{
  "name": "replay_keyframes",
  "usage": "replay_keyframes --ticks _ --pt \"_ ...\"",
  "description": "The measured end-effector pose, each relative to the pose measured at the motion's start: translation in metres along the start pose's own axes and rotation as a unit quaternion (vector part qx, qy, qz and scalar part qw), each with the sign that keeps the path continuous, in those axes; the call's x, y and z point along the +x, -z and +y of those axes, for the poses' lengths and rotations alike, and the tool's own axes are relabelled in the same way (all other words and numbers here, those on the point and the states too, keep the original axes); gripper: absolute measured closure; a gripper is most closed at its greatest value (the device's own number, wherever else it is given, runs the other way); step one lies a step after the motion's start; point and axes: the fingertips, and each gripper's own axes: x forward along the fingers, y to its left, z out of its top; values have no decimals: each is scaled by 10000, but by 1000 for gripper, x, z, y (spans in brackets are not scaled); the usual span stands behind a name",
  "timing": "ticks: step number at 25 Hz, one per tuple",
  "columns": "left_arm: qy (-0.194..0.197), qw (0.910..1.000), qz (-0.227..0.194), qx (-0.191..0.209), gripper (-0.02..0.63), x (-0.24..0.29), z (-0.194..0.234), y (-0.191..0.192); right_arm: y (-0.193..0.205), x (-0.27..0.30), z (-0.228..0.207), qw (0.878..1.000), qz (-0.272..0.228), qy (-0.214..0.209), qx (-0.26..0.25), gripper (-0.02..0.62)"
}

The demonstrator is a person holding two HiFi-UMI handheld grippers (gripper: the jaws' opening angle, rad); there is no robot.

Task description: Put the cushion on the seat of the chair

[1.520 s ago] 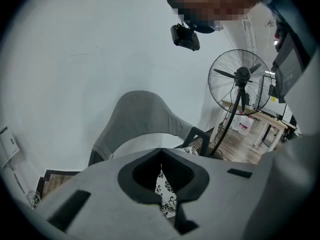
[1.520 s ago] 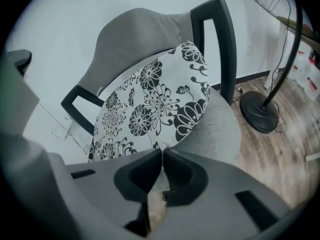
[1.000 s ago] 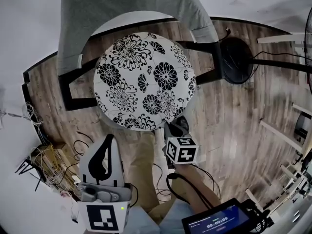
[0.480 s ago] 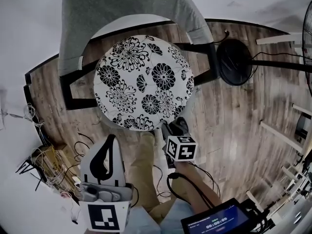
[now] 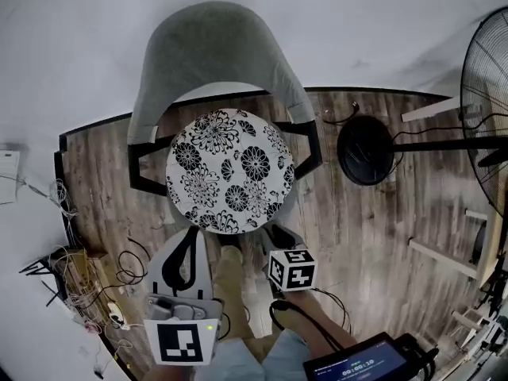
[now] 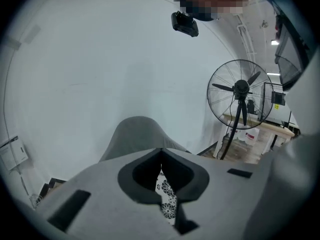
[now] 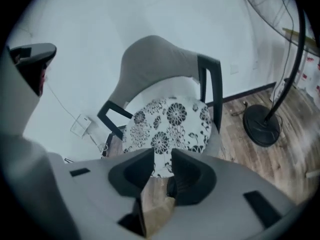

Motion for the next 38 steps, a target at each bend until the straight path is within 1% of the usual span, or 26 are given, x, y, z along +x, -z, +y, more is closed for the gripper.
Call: replay_keyframes --ticks 2,4,6,9,11,14,16,19,21,23,27,31,38 --pt "-144 9997 -184 25 597 -11 -12 -20 -33 -28 14 9986 -307 -178 -397 486" --pt "-288 9988 -386 31 597 -20 -27 -40 -71 -60 25 9936 -703 -352 -817 492" --pt "-450 9968 -653 39 597 -32 -42 -63 -107 -97 38 9842 -1145 -502 -1254 494" --pt "-627 9929 -1004 117 597 -56 -66 -99 -151 -163 62 9646 -1769 -682 -1836 499" --pt "-711 9899 -1206 224 597 -71 -80 -124 -181 -208 79 9483 -2210 -783 -2138 502" --pt "-900 9814 -1645 417 597 -92 -95 -163 -221 -270 105 9174 -2906 -908 -2563 505" --pt "-1040 9732 -1989 498 597 -110 -104 -186 -232 -307 122 8963 -3266 -982 -2836 508" --pt "-1196 9648 -2282 524 597 -131 -115 -209 -242 -353 137 8673 -3716 -1033 -3148 522" --pt "-1283 9600 -2438 509 597 -140 -118 -220 -249 -374 143 8508 -3964 -1045 -3289 537" --pt "-1371 9549 -2576 548 597 -149 -120 -227 -249 -388 148 8392 -4113 -1061 -3395 566" --pt "-1501 9504 -2666 562 597 -162 -123 -231 -244 -403 150 8279 -4256 -1066 -3494 589" --pt "-1582 9455 -2778 612 597 -169 -126 -239 -243 -413 153 8228 -4313 -1105 -3533 591" --pt "-1527 9453 -2805 667 597 -169 -136 -241 -244 -421 153 8168 -4384 -1125 -3577 591"
